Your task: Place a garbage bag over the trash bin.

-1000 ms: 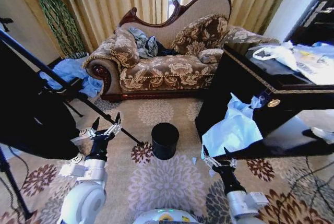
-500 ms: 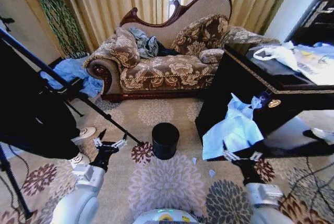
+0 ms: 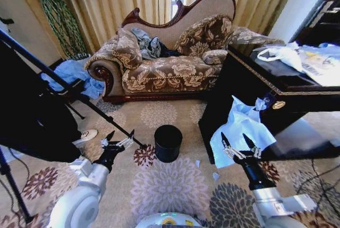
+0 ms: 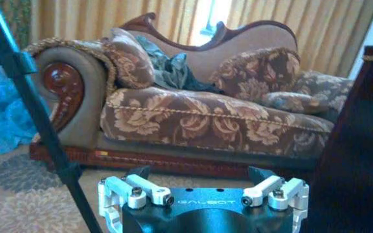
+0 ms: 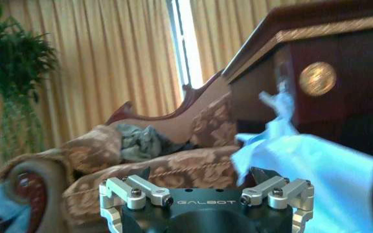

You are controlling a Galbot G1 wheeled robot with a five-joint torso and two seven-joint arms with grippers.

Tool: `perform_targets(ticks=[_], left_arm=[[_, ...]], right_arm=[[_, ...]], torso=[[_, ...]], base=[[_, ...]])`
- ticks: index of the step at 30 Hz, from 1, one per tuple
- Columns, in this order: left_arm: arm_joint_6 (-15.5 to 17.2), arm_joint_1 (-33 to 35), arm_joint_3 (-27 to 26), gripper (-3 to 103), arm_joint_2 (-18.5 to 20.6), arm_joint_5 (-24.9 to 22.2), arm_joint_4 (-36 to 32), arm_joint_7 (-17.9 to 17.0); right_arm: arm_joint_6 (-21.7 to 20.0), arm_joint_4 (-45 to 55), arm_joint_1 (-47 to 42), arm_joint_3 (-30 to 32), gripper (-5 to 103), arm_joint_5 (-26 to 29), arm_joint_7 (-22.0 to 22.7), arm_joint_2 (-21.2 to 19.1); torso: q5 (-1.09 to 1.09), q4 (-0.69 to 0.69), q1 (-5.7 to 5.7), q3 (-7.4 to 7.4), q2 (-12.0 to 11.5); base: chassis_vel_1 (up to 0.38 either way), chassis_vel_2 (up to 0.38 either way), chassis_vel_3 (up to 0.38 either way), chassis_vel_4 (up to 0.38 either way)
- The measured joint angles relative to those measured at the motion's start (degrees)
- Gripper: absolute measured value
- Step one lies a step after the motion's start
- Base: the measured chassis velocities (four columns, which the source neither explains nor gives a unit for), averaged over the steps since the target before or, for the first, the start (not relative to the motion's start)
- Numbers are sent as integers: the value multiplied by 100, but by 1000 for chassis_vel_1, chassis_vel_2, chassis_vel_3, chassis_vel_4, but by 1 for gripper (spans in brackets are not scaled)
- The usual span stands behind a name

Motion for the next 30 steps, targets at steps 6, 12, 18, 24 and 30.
perform_targets(ticks=[6,12,18,24,30], left_arm=[[-16,-244,184,103,636,-670,132,-96],[92,-1005,334,95,1617,-1820,346,-369],[185,-2521,1305,98,2422,-2590,913,-584],[149,-4619,2968,98,2513,-2952,1980,-665],[272,-6458,4345,98,2072,-3463,2672,-912]], right_arm=[[144,-15,90,368,100,76,-52,18],[221,79,130,773,100,478,-238,0],[194,-75,254,1142,100,832,-270,-54],[331,-226,393,1308,100,986,-498,77],[346,-449,501,1611,100,1121,-588,35]], torso=[[1,1,0,0,0],[1,-1,0,1,0],[2,0,0,1,0],[-1,1,1,2,0],[2,-2,1,1,0]], base=[[0,0,0,0],[0,0,0,0],[0,0,0,0],[0,0,0,0],[0,0,0,0]])
